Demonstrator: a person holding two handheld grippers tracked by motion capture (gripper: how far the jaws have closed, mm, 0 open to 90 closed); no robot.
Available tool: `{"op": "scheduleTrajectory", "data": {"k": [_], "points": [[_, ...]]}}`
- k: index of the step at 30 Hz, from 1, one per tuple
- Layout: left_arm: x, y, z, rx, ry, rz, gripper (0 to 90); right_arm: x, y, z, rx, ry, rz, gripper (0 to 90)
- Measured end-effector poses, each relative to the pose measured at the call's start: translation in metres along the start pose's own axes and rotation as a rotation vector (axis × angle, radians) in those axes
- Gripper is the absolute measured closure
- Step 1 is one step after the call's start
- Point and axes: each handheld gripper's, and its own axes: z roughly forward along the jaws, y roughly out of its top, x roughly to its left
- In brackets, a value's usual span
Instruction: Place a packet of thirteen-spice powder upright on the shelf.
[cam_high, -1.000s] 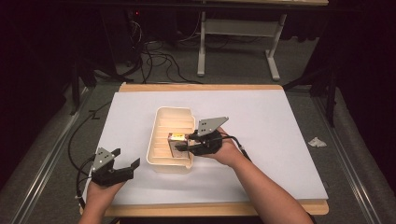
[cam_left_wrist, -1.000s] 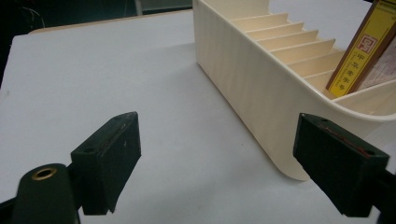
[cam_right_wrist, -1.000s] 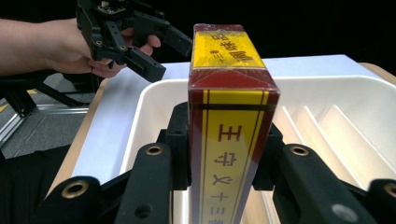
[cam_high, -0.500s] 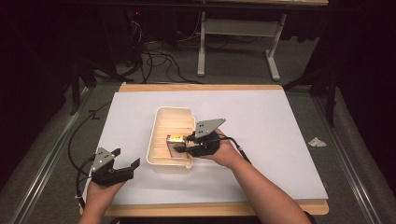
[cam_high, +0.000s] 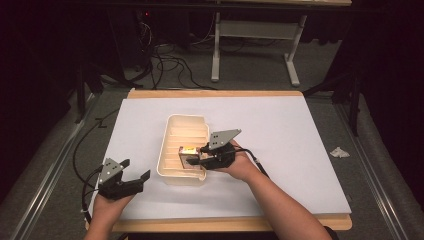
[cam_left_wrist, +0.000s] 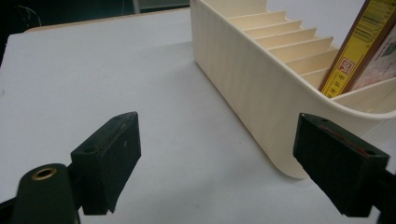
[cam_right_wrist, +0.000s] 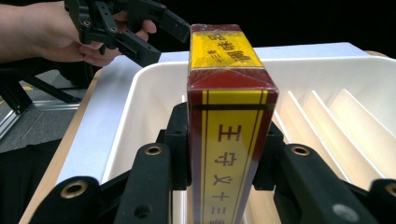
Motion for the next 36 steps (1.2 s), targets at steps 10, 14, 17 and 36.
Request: {"op": "scheduleTrajectory", "data": {"k": [10, 14, 17, 36], "points": [[0.0002, 0.0002, -0.0002, 0.000, 0.000, -0.002, 15.5, -0.0002, -0.0038, 0.0018, 0.010, -0.011, 0.004, 66.0], [0.0002, 0.0003, -0.0003, -0.001, 0.000, -0.002, 15.5, -0.0002, -0.0061, 0.0025, 0.016, -0.014, 0.013, 65.6], [0.0002, 0.0003, -0.0004, -0.001, 0.000, -0.002, 15.5, -0.0001, -0.0063, 0.0026, 0.021, -0.016, 0.008, 65.4], [0.0001, 0.0000, -0.0001, 0.000, 0.001, -0.003, 15.5, 0.0040, -0.0084, 0.0034, 0.024, -0.036, 0.007, 57.9]]}}
